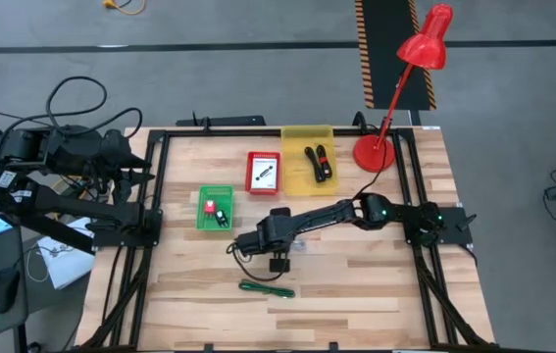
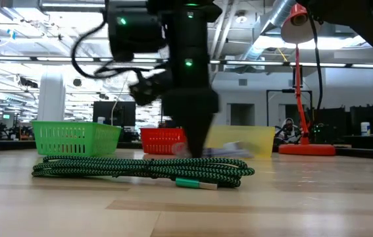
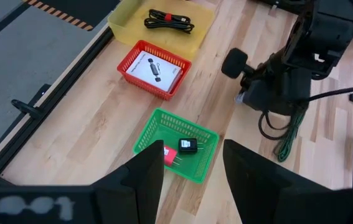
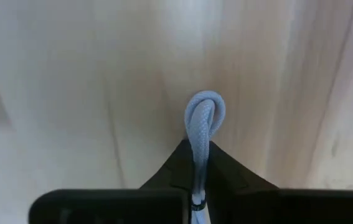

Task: Pick and place items into bin
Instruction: Put the white charger cable into the yellow bin

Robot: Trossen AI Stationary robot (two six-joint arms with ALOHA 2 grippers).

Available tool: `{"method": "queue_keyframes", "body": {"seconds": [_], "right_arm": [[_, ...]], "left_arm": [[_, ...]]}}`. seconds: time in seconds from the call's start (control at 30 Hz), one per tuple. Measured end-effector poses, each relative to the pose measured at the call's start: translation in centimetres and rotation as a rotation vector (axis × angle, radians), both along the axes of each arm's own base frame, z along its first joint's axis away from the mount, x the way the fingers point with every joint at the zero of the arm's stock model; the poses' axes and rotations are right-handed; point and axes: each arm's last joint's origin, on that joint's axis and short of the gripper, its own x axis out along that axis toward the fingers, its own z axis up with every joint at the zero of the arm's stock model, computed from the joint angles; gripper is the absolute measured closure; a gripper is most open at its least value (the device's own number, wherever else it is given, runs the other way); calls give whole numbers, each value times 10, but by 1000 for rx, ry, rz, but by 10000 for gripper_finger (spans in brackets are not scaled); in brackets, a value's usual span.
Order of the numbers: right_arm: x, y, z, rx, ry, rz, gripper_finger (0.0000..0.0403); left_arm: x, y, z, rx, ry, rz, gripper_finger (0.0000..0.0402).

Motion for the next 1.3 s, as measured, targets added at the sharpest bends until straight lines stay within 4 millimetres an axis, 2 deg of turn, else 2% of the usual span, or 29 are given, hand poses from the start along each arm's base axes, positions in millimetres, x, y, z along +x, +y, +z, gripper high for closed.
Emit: {"method": "queue_keyframes", "body": {"seconds": [0.23, 0.33, 0.43, 0.57, 0.73, 0.87, 1.0, 1.3], "right_arm": [[-23, -9, 3, -170, 220, -50, 376], [-21, -12, 6, -192, 195, -54, 387], [-21, -18, 20, -214, 159, -69, 396], [-21, -29, 26, -288, 128, -93, 383], [-21, -48, 44, -352, 77, -115, 386], [-21, -74, 56, -423, 47, -163, 396], [-24, -105, 67, -480, 30, -223, 385], [-30, -172, 65, -507, 50, -369, 387]], "left_arm": [[0, 0, 0, 0, 0, 0, 248], [0, 0, 0, 0, 0, 0, 248], [0, 0, 0, 0, 0, 0, 248], [0, 0, 0, 0, 0, 0, 248], [0, 0, 0, 0, 0, 0, 248], [0, 0, 0, 0, 1, 0, 248], [0, 0, 0, 0, 1, 0, 248], [0, 0, 0, 0, 0, 0, 248]]}}
